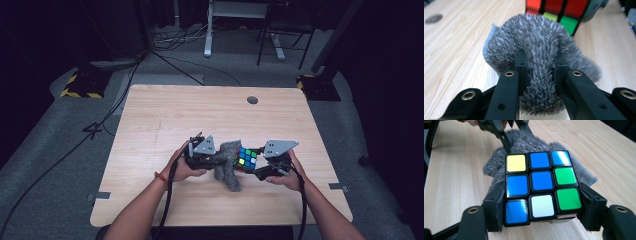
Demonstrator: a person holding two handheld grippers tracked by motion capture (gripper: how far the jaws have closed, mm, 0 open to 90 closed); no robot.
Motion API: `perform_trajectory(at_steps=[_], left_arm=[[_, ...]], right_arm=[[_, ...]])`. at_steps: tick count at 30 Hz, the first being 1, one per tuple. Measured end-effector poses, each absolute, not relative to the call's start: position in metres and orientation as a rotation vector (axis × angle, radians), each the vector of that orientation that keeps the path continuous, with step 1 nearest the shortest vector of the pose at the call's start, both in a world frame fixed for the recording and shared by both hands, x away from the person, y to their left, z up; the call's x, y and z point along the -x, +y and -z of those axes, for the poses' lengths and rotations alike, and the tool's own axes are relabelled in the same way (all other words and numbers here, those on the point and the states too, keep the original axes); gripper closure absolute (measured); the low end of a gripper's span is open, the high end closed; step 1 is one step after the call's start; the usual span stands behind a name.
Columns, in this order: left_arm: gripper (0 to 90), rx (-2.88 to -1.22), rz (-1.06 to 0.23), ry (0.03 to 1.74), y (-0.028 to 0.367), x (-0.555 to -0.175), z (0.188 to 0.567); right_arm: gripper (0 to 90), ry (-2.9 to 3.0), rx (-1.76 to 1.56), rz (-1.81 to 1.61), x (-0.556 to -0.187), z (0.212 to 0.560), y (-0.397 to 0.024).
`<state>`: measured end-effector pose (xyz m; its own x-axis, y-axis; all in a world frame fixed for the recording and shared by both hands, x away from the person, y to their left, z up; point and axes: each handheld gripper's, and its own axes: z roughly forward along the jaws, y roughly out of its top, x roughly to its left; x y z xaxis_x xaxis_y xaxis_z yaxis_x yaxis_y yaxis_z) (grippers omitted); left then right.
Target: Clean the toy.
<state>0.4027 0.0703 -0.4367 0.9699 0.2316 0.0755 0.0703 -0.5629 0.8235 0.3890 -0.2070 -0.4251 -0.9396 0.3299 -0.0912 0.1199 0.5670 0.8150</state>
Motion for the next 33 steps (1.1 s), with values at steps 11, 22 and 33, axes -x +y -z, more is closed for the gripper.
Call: perform_trajectory(at_steps=[11, 22, 33], left_arm=[[73.2, -2.049, -0.212, 0.137, 0.064, -0.384, 0.406], [72.5, -2.15, -0.164, 0.109, 0.042, -0.386, 0.399], [72.1, -2.241, -0.215, 0.168, 0.047, -0.388, 0.403]], right_arm=[[34.2, 2.598, -0.396, -1.258, -0.391, 0.429, -0.201], [34.2, 2.642, -0.358, -1.15, -0.39, 0.435, -0.189], [34.2, 2.641, -0.353, -1.086, -0.389, 0.437, -0.189]])
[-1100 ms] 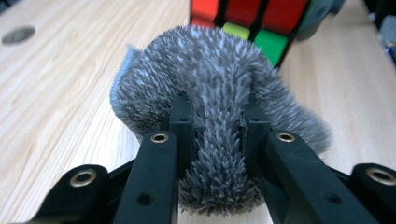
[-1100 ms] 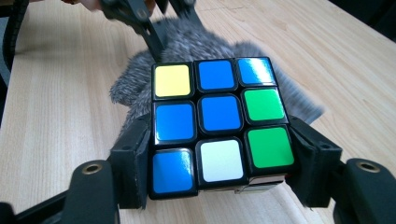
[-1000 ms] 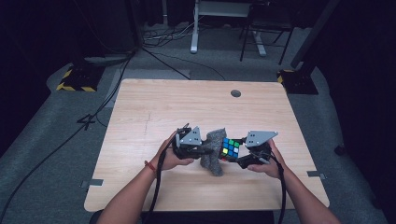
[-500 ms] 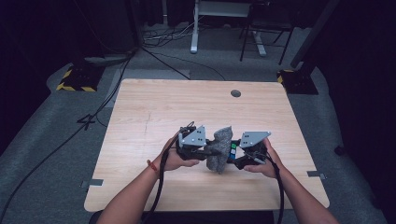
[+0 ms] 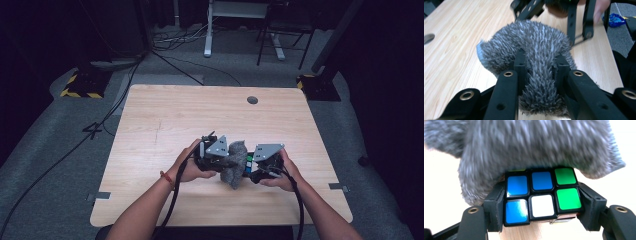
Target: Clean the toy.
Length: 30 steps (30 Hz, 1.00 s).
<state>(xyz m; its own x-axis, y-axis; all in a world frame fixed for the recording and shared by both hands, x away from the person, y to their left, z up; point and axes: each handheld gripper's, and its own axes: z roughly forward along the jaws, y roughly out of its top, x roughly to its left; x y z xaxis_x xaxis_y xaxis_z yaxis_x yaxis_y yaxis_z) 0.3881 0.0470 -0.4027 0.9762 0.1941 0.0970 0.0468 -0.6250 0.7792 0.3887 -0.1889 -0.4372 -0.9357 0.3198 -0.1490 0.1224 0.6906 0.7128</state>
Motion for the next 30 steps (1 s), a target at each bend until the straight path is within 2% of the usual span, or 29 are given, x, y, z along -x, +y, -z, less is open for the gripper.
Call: perform_trajectory(at_steps=[8, 13, 18, 24, 30], left_arm=[[72.1, -2.2, -0.174, 0.302, 0.07, -0.407, 0.42], [72.1, -2.201, -0.121, 0.334, 0.066, -0.413, 0.434], [72.2, -2.26, -0.125, 0.383, 0.063, -0.42, 0.447], [72.0, -2.18, -0.011, 0.318, 0.056, -0.415, 0.452], [71.7, -2.088, 0.037, 0.309, 0.059, -0.413, 0.449]], right_arm=[[34.2, 2.588, -0.379, -1.232, -0.389, 0.424, -0.205], [34.2, 2.553, -0.372, -1.314, -0.387, 0.418, -0.21], [34.2, 2.534, -0.371, -1.34, -0.387, 0.416, -0.213], [34.2, 2.501, -0.376, -1.435, -0.387, 0.411, -0.216], [33.9, 2.51, -0.376, -1.461, -0.389, 0.412, -0.219]])
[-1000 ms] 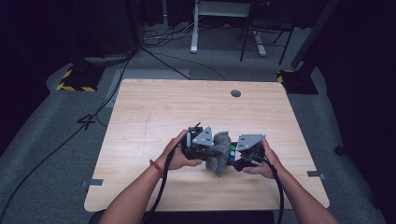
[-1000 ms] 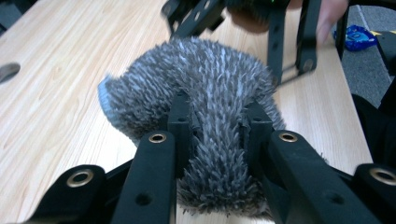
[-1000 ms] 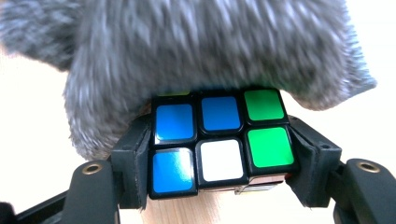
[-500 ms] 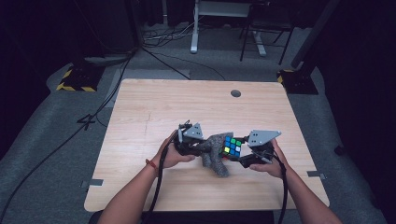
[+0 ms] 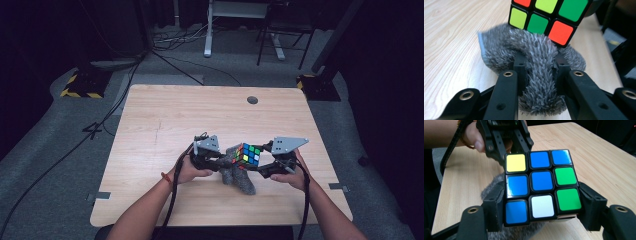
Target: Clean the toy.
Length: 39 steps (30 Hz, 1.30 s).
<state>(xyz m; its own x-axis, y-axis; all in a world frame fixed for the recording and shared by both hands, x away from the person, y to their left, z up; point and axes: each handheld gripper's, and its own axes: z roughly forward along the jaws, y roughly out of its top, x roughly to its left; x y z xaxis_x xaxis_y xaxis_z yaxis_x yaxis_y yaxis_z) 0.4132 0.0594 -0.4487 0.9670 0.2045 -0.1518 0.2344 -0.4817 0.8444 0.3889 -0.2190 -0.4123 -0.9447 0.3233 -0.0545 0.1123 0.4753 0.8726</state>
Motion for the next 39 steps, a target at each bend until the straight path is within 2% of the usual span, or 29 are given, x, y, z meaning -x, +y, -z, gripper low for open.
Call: perform_trajectory(at_steps=[9, 28, 36, 39], left_arm=[[71.7, -2.045, 0.0, 0.269, 0.065, -0.411, 0.446], [71.7, -2.013, 0.025, 0.181, 0.063, -0.405, 0.439], [71.8, -2.011, -0.053, 0.19, 0.06, -0.4, 0.433], [72.2, -2.048, -0.118, 0.18, 0.059, -0.399, 0.431]], right_arm=[[33.6, 2.565, -0.356, -1.401, -0.391, 0.414, -0.221], [32.7, 2.661, -0.269, -1.3, -0.391, 0.427, -0.213], [32.7, 2.623, -0.313, -1.29, -0.39, 0.429, -0.209], [33.3, 2.608, -0.309, -1.274, -0.389, 0.43, -0.208]])
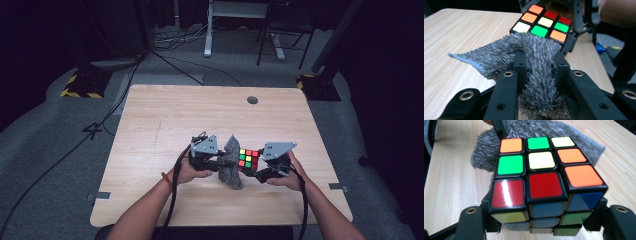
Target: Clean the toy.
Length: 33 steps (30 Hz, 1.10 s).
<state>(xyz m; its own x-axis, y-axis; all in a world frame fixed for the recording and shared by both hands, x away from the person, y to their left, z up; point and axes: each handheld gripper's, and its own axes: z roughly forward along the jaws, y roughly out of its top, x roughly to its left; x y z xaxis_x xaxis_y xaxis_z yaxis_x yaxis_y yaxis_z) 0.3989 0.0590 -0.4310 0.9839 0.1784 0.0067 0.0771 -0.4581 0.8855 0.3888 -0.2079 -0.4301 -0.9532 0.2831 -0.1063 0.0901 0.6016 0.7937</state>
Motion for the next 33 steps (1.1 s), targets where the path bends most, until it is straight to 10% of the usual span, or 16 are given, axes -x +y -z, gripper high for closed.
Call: perform_trajectory(at_steps=[33], left_arm=[[74.9, -2.019, -0.228, 0.137, 0.062, -0.388, 0.414]], right_arm=[[33.7, 2.593, -0.33, -1.373, -0.389, 0.425, -0.214]])
